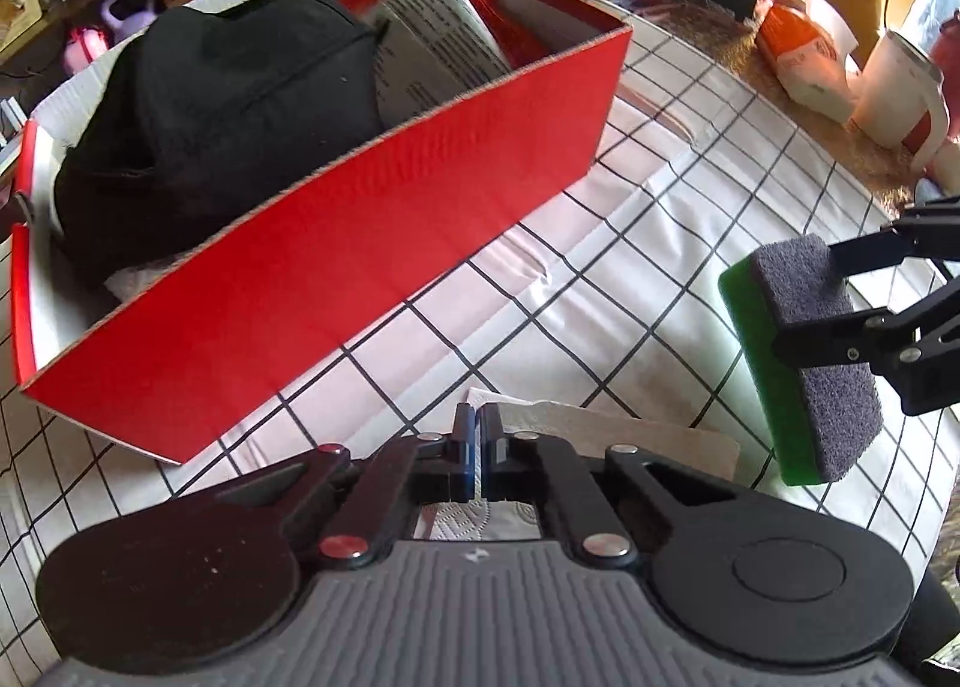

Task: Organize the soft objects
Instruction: 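Reach the left gripper to the white tissue while the right holds the sponge, then grasp the white tissue with the left gripper and lift it, then carry the tissue and sponge over the red box with both grippers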

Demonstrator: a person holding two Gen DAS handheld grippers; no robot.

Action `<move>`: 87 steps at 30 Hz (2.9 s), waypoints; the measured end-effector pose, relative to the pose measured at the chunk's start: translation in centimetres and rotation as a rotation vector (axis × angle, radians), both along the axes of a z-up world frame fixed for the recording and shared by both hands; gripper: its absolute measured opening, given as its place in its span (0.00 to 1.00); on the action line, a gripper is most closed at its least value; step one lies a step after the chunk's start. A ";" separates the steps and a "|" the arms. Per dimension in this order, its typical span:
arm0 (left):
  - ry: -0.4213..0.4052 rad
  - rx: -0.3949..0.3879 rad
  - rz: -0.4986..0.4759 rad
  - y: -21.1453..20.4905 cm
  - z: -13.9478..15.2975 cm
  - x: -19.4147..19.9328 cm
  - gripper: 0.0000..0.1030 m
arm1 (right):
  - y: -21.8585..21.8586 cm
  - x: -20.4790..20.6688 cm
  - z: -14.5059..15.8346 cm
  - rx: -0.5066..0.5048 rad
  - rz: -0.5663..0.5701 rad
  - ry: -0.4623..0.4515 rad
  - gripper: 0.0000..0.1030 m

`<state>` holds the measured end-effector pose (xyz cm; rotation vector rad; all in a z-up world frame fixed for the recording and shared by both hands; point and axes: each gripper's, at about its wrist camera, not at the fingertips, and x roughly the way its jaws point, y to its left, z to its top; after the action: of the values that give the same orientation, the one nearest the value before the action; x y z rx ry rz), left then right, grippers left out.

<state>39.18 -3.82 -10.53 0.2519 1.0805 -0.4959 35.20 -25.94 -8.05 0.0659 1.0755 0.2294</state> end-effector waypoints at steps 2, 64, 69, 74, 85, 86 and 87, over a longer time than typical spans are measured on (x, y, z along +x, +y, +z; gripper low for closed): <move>0.020 -0.036 -0.011 0.3 0.2 0.0 0.01 | -0.1 -0.1 0.1 0.002 0.000 -0.003 0.73; -0.048 -0.091 -0.004 1.9 4.7 -1.6 0.05 | 0.3 -1.5 3.5 0.003 0.052 -0.064 0.73; -0.124 -0.121 0.098 3.5 7.7 -2.2 0.05 | 0.9 -1.4 5.7 0.001 0.074 -0.098 0.73; -0.175 -0.164 0.169 4.6 10.3 -2.5 0.05 | 1.9 -0.4 7.9 0.016 0.106 -0.117 0.73; -0.259 -0.217 0.290 6.7 14.6 0.0 0.05 | 4.9 4.6 12.1 -0.008 0.167 -0.201 0.73; -0.261 -0.221 0.301 6.9 14.8 0.5 0.05 | 5.2 5.1 12.2 -0.011 0.174 -0.204 0.73; -0.262 -0.228 0.313 7.2 15.0 0.9 0.05 | 5.5 5.7 12.3 -0.015 0.178 -0.206 0.73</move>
<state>40.10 3.35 4.47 -0.0537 0.7812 -0.2909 40.88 -20.43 4.20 -0.0660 0.8779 0.3808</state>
